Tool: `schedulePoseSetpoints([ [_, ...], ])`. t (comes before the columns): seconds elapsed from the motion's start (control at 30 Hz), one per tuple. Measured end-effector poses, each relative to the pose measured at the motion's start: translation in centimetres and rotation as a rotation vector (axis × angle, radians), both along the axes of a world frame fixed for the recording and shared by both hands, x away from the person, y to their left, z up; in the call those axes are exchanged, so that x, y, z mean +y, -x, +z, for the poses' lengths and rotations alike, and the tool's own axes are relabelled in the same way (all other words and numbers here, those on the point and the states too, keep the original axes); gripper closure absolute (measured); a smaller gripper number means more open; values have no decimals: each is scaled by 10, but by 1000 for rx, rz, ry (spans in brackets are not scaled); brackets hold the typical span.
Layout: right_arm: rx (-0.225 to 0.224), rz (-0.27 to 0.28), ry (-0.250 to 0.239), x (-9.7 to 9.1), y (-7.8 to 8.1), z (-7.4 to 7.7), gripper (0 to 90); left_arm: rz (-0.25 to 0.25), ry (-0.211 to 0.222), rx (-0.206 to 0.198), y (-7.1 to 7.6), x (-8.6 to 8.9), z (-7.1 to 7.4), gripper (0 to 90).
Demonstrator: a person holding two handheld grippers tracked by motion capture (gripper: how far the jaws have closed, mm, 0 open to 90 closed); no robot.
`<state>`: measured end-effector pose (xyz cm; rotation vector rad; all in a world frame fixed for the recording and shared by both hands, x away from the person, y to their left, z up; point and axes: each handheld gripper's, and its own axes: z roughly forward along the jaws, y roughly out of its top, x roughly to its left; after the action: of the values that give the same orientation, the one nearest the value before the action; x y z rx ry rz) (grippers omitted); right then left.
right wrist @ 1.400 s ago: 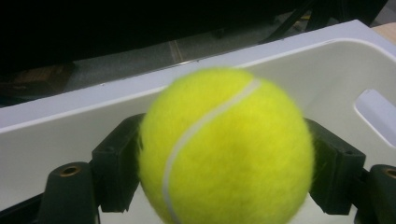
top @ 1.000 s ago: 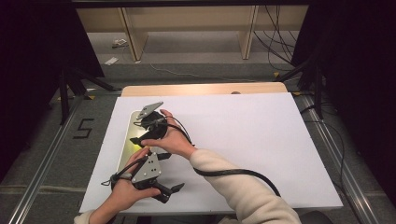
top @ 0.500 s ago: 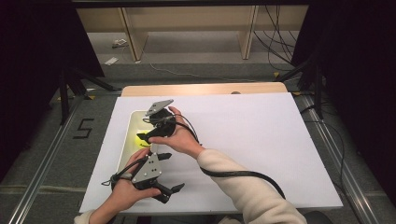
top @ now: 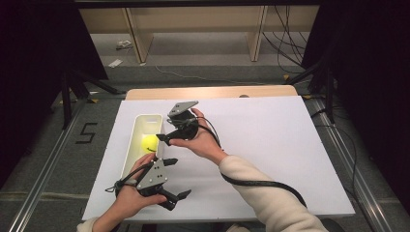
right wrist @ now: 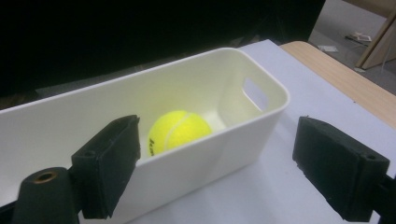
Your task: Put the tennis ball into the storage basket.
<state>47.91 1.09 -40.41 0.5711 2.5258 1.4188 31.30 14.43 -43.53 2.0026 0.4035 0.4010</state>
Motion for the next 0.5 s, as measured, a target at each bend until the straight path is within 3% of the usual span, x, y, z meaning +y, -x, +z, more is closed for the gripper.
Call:
schedulePoseSetpoints([
  [0.5,0,-35,-26,-31,4,5,156,3,2,0,0,1,0,0],
])
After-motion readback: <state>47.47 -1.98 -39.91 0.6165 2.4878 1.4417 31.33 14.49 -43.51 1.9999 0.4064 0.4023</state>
